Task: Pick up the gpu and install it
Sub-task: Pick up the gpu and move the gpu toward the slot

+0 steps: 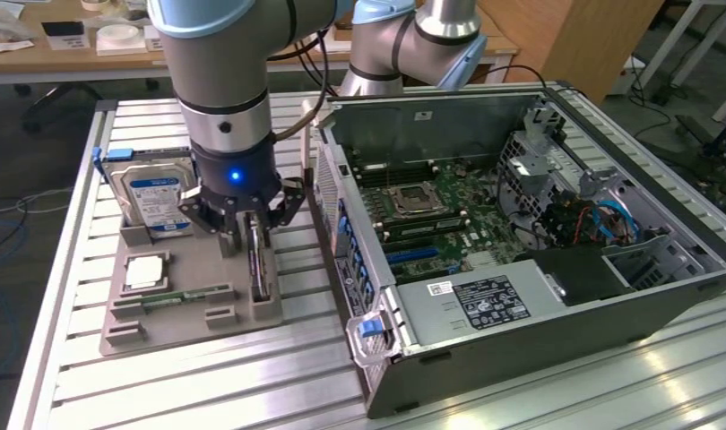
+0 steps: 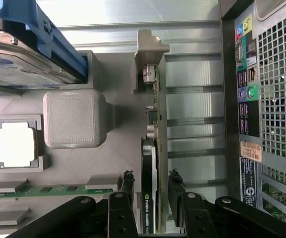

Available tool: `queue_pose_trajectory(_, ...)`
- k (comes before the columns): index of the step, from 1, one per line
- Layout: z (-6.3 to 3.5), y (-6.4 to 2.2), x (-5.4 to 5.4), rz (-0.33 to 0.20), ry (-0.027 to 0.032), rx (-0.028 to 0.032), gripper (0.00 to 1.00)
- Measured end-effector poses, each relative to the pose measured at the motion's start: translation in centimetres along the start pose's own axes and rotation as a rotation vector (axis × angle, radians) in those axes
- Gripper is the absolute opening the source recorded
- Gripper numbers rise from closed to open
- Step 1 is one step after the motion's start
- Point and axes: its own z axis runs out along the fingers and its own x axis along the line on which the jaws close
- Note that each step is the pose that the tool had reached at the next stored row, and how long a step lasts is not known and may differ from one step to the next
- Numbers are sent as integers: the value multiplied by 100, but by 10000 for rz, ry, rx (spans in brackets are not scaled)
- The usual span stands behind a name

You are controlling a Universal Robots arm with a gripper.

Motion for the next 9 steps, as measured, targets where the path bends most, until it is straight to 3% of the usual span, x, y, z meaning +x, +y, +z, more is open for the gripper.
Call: queue_pose_trajectory(9, 114, -5, 3, 0, 0, 0, 42)
